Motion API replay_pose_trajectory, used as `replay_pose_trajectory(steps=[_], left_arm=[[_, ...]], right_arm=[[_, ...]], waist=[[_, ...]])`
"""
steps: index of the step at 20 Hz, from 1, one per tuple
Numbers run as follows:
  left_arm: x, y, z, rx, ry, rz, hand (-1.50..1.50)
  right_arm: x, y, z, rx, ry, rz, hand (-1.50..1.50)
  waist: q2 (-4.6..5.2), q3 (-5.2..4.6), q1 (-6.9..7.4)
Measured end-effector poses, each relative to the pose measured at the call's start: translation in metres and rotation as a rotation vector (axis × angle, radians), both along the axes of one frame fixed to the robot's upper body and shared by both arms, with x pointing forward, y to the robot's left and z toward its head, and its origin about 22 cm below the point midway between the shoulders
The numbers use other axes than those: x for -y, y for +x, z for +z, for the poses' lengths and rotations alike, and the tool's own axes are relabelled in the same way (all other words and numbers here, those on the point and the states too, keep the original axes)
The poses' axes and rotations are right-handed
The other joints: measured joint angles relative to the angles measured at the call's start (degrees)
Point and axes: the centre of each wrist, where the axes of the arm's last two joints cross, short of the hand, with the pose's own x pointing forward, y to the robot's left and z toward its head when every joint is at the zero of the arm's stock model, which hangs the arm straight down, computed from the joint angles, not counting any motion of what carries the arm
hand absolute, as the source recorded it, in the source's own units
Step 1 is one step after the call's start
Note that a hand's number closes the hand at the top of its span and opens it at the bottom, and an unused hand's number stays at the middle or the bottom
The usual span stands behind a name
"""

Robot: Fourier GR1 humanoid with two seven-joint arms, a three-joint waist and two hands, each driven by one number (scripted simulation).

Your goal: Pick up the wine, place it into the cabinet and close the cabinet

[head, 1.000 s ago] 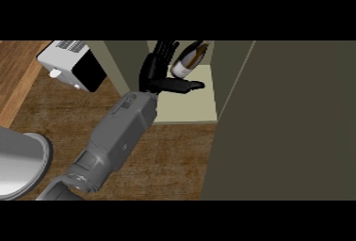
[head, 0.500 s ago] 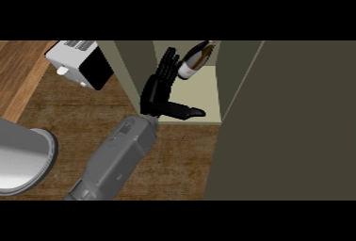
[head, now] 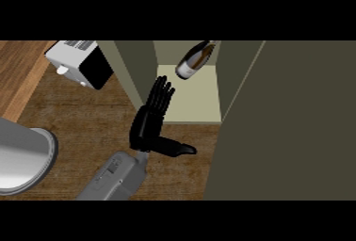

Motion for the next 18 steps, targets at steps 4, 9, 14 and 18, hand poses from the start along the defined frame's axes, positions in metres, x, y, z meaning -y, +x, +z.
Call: replay_pose_trajectory(steps=[4,9,14,18], left_arm=[[-0.02,-0.029,-0.003,-0.012,-0.024,0.002,-1.5],[-0.044,-0.056,-0.005,-0.013,-0.061,0.009,-1.5],[-0.073,-0.072,-0.009,0.008,-0.068,0.045,-1.5],[-0.095,-0.077,-0.009,0.035,-0.047,0.065,-1.5]], right_arm=[[0.001,-0.002,-0.001,-0.004,-0.019,0.013,-1.5],[0.004,-0.001,0.0,-0.008,-0.071,0.062,-1.5],[0.003,-0.003,0.0,-0.009,-0.105,0.147,-1.5],[0.001,-0.004,-0.001,-0.046,-0.155,0.277,1.5]], waist=[[0.14,0.0,-0.28],[0.4,-0.02,-0.5],[0.47,0.0,-0.73],[0.58,-0.03,-0.38]])
